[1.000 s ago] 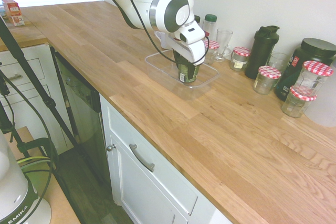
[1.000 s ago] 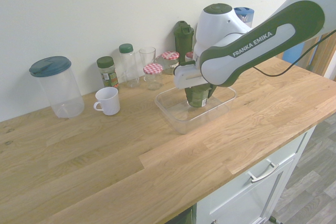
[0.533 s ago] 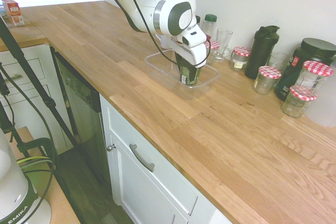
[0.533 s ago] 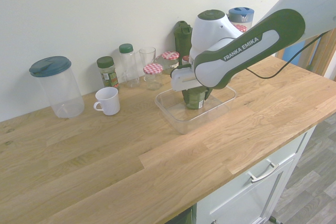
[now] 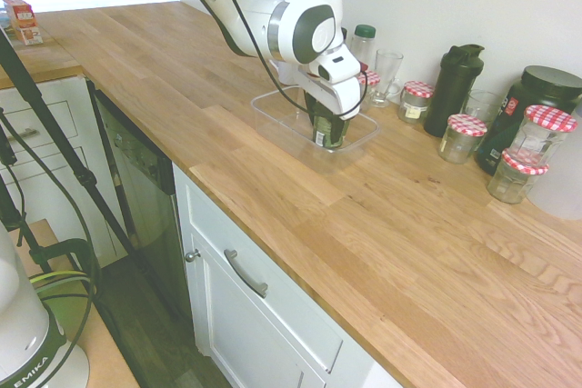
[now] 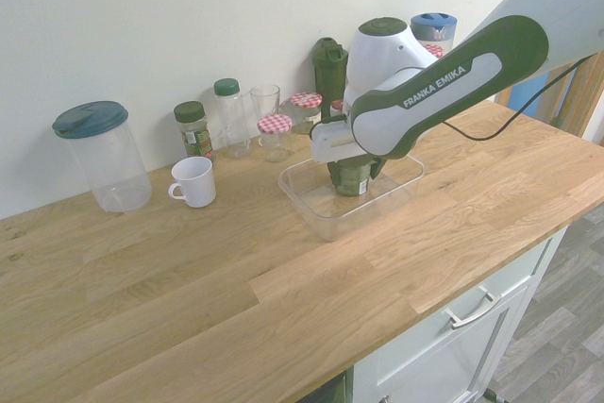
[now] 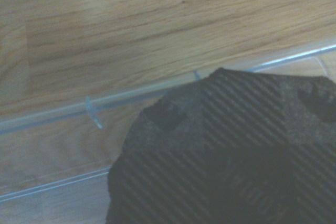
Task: Put the cereal into the container
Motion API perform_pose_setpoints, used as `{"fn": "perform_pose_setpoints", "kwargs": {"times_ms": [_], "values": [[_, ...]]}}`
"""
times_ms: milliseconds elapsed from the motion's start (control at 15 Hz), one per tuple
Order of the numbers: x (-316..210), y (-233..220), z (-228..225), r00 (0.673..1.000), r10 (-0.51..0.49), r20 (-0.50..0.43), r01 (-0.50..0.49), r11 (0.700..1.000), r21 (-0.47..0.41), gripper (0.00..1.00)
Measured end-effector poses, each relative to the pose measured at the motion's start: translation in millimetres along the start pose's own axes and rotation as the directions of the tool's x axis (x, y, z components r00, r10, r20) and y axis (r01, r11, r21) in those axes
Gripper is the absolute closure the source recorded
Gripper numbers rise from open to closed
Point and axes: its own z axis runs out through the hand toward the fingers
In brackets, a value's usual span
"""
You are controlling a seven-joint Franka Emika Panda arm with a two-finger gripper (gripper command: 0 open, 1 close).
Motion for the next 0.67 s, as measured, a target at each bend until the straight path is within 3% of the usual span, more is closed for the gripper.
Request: {"fn": "perform_pose_setpoints", "kwargs": {"times_ms": [667], "values": [[-17.3, 25.3, -25.7, 0.999, -0.026, 0.018, 0.026, 1.000, -0.003, 0.00]]}}
